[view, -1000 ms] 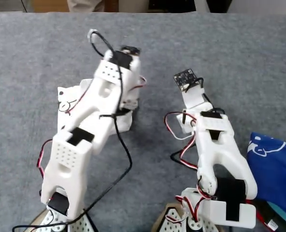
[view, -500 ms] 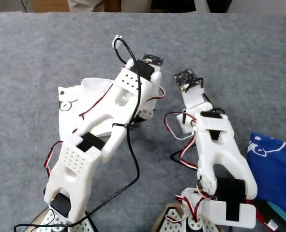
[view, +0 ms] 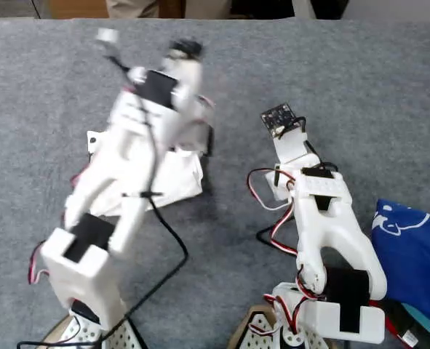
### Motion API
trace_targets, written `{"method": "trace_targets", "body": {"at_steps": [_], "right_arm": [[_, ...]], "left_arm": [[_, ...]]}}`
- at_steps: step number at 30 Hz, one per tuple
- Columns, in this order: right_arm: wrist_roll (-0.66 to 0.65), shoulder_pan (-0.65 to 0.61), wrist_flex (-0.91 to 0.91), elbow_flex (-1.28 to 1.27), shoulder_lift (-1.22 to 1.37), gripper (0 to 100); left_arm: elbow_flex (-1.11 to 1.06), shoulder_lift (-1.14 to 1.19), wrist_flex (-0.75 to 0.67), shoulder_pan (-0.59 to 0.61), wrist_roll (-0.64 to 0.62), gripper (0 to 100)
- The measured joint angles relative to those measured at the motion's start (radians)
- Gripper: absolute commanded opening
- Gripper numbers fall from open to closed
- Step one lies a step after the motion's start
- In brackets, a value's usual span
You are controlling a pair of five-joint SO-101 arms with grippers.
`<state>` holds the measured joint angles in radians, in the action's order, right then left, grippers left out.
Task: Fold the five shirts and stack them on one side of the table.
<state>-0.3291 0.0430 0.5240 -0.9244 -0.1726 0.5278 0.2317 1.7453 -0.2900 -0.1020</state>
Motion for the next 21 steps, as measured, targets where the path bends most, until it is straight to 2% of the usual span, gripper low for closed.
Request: {"method": "trace_targets", "body": {"at_steps": [3, 7, 9, 13, 21], "right_arm": [[0.000, 0.000, 0.000, 0.000, 0.000, 0.5], [0.000, 0.000, 0.000, 0.000, 0.000, 0.5], [0.000, 0.000, 0.000, 0.000, 0.000, 0.5], [0.000, 0.000, 0.000, 0.000, 0.000, 0.5], [0.000, 0.000, 0.000, 0.000, 0.000, 0.5]], "left_arm": [[-0.002, 0.014, -0.006, 0.087, 0.000, 23], [-0.009, 0.109, -0.026, 0.137, 0.000, 23], [-0.009, 0.170, -0.044, 0.146, 0.000, 23], [-0.009, 0.275, -0.107, 0.150, 0.000, 16], [-0.009, 0.302, -0.132, 0.150, 0.000, 8]]}}
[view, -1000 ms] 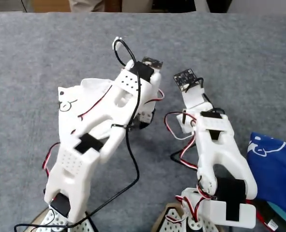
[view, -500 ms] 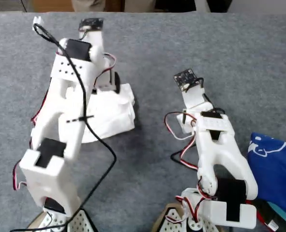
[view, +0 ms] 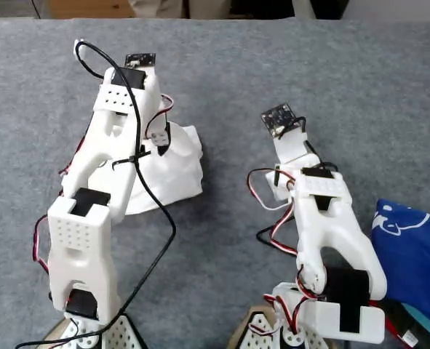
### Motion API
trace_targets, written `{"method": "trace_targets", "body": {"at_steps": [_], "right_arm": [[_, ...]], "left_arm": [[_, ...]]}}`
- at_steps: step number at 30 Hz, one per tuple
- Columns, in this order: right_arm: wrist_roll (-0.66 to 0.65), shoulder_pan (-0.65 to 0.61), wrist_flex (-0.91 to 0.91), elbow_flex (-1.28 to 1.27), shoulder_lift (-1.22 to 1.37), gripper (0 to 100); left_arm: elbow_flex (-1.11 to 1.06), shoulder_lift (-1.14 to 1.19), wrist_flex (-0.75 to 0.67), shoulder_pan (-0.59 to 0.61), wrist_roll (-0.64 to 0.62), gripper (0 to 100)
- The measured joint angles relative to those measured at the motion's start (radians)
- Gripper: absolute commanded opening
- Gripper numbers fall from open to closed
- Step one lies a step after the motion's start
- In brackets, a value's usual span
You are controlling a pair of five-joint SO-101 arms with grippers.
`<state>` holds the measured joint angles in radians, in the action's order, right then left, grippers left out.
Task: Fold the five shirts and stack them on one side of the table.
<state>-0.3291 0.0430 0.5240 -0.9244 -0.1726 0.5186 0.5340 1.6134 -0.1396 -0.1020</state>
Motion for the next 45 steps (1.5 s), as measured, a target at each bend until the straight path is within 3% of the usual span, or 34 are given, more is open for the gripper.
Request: {"method": "trace_targets", "body": {"at_steps": [9, 16, 28, 34, 45], "right_arm": [[0.000, 0.000, 0.000, 0.000, 0.000, 0.5], [0.000, 0.000, 0.000, 0.000, 0.000, 0.5], [0.000, 0.000, 0.000, 0.000, 0.000, 0.5], [0.000, 0.000, 0.000, 0.000, 0.000, 0.5], [0.000, 0.000, 0.000, 0.000, 0.000, 0.5]], "left_arm": [[-0.006, 0.049, -0.041, -0.006, 0.000, 4], [-0.008, 0.077, -0.049, -0.009, 0.000, 17], [-0.037, 0.074, -0.103, -0.009, 0.000, 17], [-0.054, 0.144, -0.147, -0.011, 0.000, 1], [-0.041, 0.163, -0.118, -0.014, -0.104, 2]]}}
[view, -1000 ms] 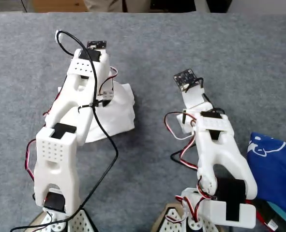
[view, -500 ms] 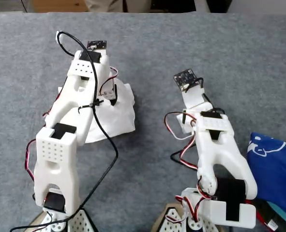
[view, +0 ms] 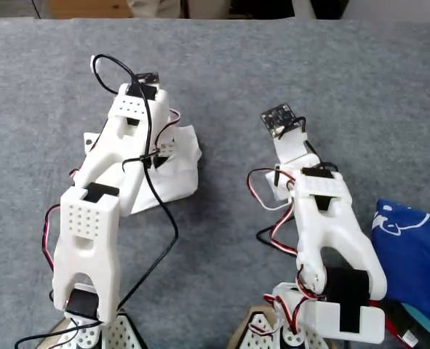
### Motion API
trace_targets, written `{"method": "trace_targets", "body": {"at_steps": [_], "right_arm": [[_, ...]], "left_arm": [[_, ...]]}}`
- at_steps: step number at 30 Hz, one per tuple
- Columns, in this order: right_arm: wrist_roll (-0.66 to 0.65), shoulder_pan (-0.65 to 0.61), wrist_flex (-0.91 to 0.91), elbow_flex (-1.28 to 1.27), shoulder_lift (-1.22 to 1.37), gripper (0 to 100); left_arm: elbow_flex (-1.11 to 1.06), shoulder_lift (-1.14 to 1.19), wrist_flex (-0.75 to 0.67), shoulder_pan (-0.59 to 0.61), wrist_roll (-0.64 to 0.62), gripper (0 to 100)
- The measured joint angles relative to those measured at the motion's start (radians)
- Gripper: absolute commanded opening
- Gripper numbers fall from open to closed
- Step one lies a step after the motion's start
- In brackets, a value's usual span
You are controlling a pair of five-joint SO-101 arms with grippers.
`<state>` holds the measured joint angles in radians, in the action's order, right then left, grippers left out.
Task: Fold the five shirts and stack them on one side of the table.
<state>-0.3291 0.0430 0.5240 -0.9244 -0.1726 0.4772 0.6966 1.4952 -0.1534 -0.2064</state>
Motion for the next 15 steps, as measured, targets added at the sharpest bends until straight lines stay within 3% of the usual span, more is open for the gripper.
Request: {"method": "trace_targets", "body": {"at_steps": [8, 15], "right_arm": [[0.000, 0.000, 0.000, 0.000, 0.000, 0.5], [0.000, 0.000, 0.000, 0.000, 0.000, 0.5]], "left_arm": [[0.123, -0.066, 0.149, -0.008, -0.006, 2], [0.150, -0.147, 0.216, -0.121, -0.006, 2]]}}
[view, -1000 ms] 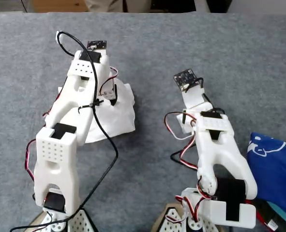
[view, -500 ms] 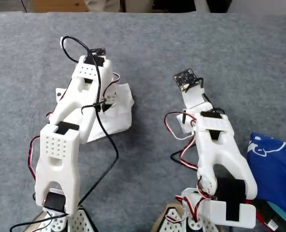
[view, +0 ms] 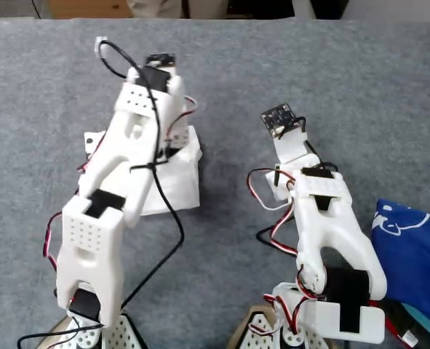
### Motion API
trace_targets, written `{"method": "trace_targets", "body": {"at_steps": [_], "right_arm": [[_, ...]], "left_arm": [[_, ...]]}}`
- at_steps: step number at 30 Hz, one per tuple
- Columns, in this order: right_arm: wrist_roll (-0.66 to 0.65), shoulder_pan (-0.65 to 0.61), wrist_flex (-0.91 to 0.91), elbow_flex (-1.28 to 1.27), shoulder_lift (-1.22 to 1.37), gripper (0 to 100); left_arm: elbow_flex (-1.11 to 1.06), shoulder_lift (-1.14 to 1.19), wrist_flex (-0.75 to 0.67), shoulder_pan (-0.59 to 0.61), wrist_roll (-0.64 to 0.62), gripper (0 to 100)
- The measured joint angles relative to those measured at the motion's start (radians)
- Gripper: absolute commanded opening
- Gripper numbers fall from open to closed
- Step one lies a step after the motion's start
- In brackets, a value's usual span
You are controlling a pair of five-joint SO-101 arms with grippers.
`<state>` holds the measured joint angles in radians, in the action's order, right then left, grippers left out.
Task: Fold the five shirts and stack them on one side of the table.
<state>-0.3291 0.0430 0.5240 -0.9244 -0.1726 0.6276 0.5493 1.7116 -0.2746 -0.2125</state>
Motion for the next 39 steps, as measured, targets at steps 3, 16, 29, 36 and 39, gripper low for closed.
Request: {"method": "trace_targets", "body": {"at_steps": [3, 16, 29, 36, 39], "right_arm": [[0.000, 0.000, 0.000, 0.000, 0.000, 0.5], [0.000, 0.000, 0.000, 0.000, 0.000, 0.5], [0.000, 0.000, 0.000, 0.000, 0.000, 0.5], [0.000, 0.000, 0.000, 0.000, 0.000, 0.5], [0.000, 0.000, 0.000, 0.000, 0.000, 0.8]], "left_arm": [[0.000, -0.028, 0.002, -0.040, 0.000, 2], [-0.163, -0.124, 0.037, -0.187, 0.068, 2], [-0.195, -0.124, 0.037, -0.157, 0.143, 22], [-0.023, -0.124, 0.037, 0.037, 0.146, 14], [0.123, -0.124, 0.037, 0.190, 0.146, 4]]}}
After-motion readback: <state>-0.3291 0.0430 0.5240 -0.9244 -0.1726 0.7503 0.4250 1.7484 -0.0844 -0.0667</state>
